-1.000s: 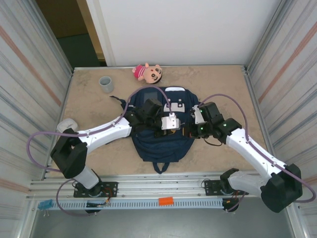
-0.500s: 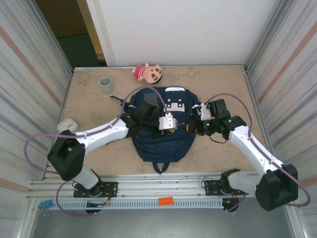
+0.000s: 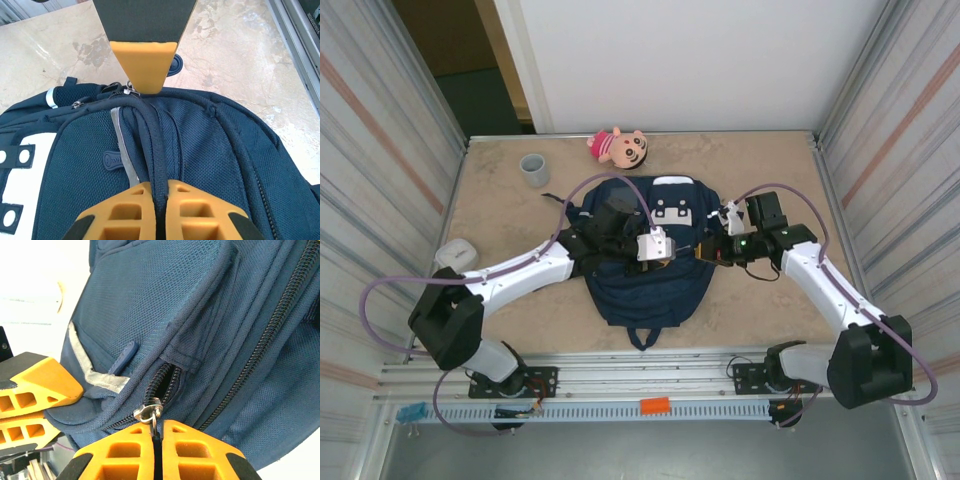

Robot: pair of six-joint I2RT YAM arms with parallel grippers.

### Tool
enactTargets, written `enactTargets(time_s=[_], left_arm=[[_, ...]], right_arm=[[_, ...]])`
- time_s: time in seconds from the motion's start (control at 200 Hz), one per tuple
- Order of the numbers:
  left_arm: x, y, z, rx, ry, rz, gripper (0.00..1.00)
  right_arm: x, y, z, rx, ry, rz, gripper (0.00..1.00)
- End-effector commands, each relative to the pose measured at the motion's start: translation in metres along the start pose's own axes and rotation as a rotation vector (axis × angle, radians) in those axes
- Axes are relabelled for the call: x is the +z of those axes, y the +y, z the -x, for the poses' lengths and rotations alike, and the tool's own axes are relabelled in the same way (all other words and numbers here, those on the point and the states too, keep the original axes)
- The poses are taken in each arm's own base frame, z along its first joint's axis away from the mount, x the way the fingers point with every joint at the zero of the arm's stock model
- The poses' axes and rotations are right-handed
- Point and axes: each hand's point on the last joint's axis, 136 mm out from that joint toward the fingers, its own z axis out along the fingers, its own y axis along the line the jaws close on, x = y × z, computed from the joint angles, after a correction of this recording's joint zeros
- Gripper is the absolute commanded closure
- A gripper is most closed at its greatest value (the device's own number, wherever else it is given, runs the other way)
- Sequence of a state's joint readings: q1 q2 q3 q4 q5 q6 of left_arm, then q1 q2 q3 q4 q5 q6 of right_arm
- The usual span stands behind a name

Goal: Pack the student bag

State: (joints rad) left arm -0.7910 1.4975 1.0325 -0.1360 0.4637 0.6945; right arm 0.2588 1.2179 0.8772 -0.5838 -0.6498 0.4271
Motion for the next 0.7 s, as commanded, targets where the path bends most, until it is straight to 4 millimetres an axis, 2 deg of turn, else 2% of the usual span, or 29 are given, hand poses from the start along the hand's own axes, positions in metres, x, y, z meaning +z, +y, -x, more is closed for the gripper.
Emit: enactTargets(time_s=[0.0, 0.115, 0.185, 0.236, 0.336, 0.496, 0.596, 0.697], left_arm=[[-0.027, -0.006, -0.001, -0.041, 0.014, -0.016, 1.0], [-0.027, 0.007, -0.009, -0.092, 0.026, 0.027, 1.0], [-0.028, 0.025, -0.021, -0.141, 0.061, 0.11, 1.0], [-0.029, 0.029, -0.026, -0.148, 0.077, 0.129, 1.0], [-0.027, 0.019, -0.026, -0.121, 0.075, 0.069, 1.0], [-0.035, -0.006, -0.005, -0.077, -0.028, -0.05, 1.0], [-0.045, -0.024, 0.009, -0.046, -0.111, -0.115, 1.0], [-0.053, -0.032, 0.014, -0.026, -0.141, -0.133, 1.0]], right_arm=[[-0.007, -0.048, 0.016, -0.021, -0.089, -0.29, 1.0], [-0.006, -0.06, 0.002, -0.062, -0.045, -0.359, 1.0], [-0.001, -0.054, -0.01, -0.158, -0.005, -0.345, 1.0], [0.0, -0.053, -0.015, -0.186, 0.008, -0.348, 1.0], [-0.001, -0.055, -0.013, -0.189, -0.008, -0.347, 1.0], [-0.013, -0.077, 0.017, -0.063, -0.1, -0.387, 1.0], [-0.01, -0.074, 0.034, -0.056, -0.124, -0.36, 1.0], [0.0, -0.064, 0.041, -0.081, -0.107, -0.322, 1.0]])
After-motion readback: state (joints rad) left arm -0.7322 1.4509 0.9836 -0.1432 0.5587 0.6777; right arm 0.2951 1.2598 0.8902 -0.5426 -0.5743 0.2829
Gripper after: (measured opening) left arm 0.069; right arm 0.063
